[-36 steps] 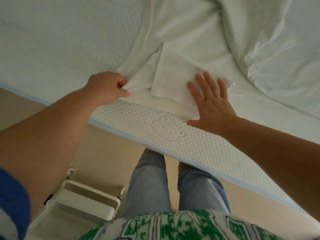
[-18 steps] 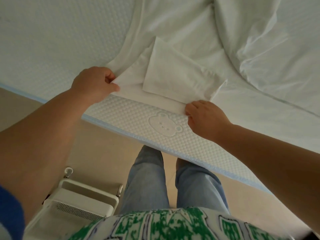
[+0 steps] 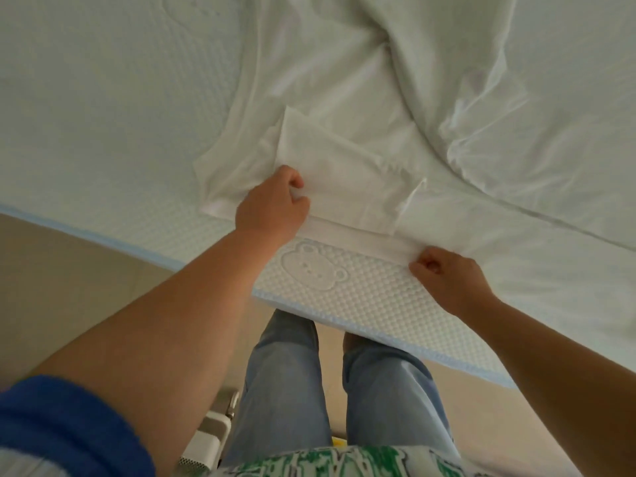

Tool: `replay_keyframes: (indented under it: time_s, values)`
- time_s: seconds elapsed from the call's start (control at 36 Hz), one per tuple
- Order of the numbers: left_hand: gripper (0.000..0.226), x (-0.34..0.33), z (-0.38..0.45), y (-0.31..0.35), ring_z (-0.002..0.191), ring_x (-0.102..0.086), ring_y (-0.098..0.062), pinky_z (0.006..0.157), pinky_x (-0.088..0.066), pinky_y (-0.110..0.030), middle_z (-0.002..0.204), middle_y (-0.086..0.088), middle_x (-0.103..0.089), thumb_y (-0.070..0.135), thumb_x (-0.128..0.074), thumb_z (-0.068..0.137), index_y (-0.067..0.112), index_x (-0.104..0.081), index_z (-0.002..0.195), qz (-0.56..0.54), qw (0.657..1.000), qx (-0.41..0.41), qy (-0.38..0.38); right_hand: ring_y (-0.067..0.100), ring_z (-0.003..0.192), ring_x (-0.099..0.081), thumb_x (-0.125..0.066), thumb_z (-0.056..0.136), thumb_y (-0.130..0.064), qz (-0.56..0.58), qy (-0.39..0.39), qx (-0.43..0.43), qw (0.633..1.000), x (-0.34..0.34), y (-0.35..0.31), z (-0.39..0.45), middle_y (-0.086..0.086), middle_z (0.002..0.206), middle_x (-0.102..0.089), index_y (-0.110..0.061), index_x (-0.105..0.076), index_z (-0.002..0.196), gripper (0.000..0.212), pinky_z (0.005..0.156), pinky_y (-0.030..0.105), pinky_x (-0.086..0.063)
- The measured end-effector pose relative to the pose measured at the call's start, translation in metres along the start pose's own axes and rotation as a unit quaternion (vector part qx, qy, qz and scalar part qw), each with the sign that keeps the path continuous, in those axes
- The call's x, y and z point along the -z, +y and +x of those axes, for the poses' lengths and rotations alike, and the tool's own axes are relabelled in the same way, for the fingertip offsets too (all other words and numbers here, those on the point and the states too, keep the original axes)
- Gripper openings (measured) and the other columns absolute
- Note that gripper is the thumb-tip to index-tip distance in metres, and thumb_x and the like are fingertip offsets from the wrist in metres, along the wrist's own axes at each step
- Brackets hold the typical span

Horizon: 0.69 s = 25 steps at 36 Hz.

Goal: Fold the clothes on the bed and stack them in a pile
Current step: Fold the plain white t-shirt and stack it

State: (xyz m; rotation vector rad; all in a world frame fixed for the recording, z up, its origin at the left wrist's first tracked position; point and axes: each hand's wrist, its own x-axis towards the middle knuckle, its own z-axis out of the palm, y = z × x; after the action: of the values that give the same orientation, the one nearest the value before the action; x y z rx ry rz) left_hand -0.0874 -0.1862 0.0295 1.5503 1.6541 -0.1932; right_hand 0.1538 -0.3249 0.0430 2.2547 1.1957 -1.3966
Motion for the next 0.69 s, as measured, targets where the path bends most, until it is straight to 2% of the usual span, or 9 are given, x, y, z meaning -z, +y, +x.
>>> replay_keyframes:
  time_s: [0.14,0.25,0.33,0.39,0.42,0.47,0.56,0.61,0.69]
  values:
    - [0.009,0.012,0.012,0.008,0.09,-0.06,-0.025,0.074,-0.043,-0.03,0.084,0.005,-0.059,0.03,-0.061,0.08,0.029,-0.053,0.082,-0.001,0.999,0.038,-0.034,0.017,0.069,-0.062,-0.058,0.086,-0.037,0.092,-0.026,-0.03,0.995,0.021,-0.008,-0.005,-0.001,0.073,-0.065,-0.025,-0.062,0.076,0.016,0.056,0.025,-0.045]
    - [0.014,0.029,0.027,0.029,0.058,-0.06,-0.018,0.064,-0.047,-0.028,0.067,0.001,-0.066,0.028,-0.062,0.081,0.022,-0.056,0.071,-0.071,0.995,0.05,-0.037,0.001,0.072,-0.054,-0.061,0.084,-0.039,0.144,0.121,-0.003,0.982,0.059,-0.039,0.014,-0.016,0.081,-0.059,-0.027,-0.057,0.093,0.015,0.059,0.016,-0.037]
    - [0.017,0.038,0.045,0.053,0.044,-0.053,-0.011,0.057,-0.044,-0.026,0.056,0.005,-0.061,0.025,-0.062,0.082,0.021,-0.056,0.066,-0.128,0.991,0.049,-0.004,0.014,0.105,-0.051,-0.064,0.081,-0.041,0.233,0.27,-0.029,0.934,0.094,-0.065,0.045,-0.003,0.119,-0.05,-0.016,-0.047,0.124,0.053,0.09,0.027,-0.04]
    - [0.015,0.043,0.059,0.071,0.043,-0.053,-0.011,0.059,-0.047,-0.027,0.059,0.002,-0.061,0.022,-0.064,0.081,0.022,-0.056,0.067,-0.194,0.98,0.047,0.018,0.022,0.118,-0.045,-0.069,0.077,-0.046,0.297,0.294,-0.1,0.903,0.118,-0.078,0.069,0.005,0.131,-0.043,-0.011,-0.038,0.133,0.073,0.095,0.028,-0.035]
    - [0.015,0.045,0.064,0.079,0.044,-0.054,-0.012,0.058,-0.047,-0.026,0.06,0.003,-0.061,0.021,-0.065,0.08,0.022,-0.056,0.068,-0.216,0.975,0.044,0.027,0.023,0.113,-0.048,-0.071,0.074,-0.048,0.343,0.272,-0.15,0.886,0.128,-0.082,0.08,0.007,0.128,-0.046,-0.008,-0.038,0.134,0.079,0.092,0.028,-0.037]
    - [0.014,0.05,0.08,0.097,0.048,-0.056,-0.012,0.054,-0.047,-0.023,0.064,0.004,-0.061,0.021,-0.065,0.08,0.024,-0.055,0.071,-0.238,0.97,0.031,0.035,0.021,0.088,-0.059,-0.077,0.07,-0.044,0.494,0.199,-0.203,0.822,0.145,-0.088,0.096,0.005,0.108,-0.059,-0.008,-0.05,0.124,0.07,0.082,0.028,-0.048]
    - [0.014,0.058,0.099,0.122,0.05,-0.057,-0.011,0.05,-0.045,-0.019,0.069,0.001,-0.061,0.026,-0.062,0.085,0.021,-0.054,0.074,-0.291,0.955,0.046,0.003,0.018,0.072,-0.066,-0.081,0.07,-0.02,0.624,0.167,-0.17,0.744,0.149,-0.091,0.098,0.003,0.084,-0.068,-0.013,-0.064,0.087,0.025,0.066,0.029,-0.057]
    - [0.018,0.065,0.109,0.133,0.054,-0.059,-0.013,0.056,-0.049,-0.021,0.074,-0.002,-0.063,0.034,-0.06,0.086,0.019,-0.055,0.079,-0.36,0.927,0.098,-0.019,0.014,0.07,-0.066,-0.079,0.069,-0.014,0.628,0.174,-0.1,0.752,0.145,-0.094,0.094,-0.004,0.074,-0.069,-0.017,-0.065,0.078,0.017,0.058,0.024,-0.053]
    - [0.034,0.077,0.113,0.136,0.068,-0.065,-0.019,0.063,-0.054,-0.029,0.085,-0.007,-0.066,0.047,-0.059,0.084,0.014,-0.059,0.087,-0.437,0.884,0.162,-0.031,-0.009,0.067,-0.059,-0.079,0.069,-0.022,0.44,0.237,0.053,0.865,0.129,-0.097,0.071,-0.014,0.07,-0.064,-0.028,-0.061,0.075,0.019,0.064,0.011,-0.045]
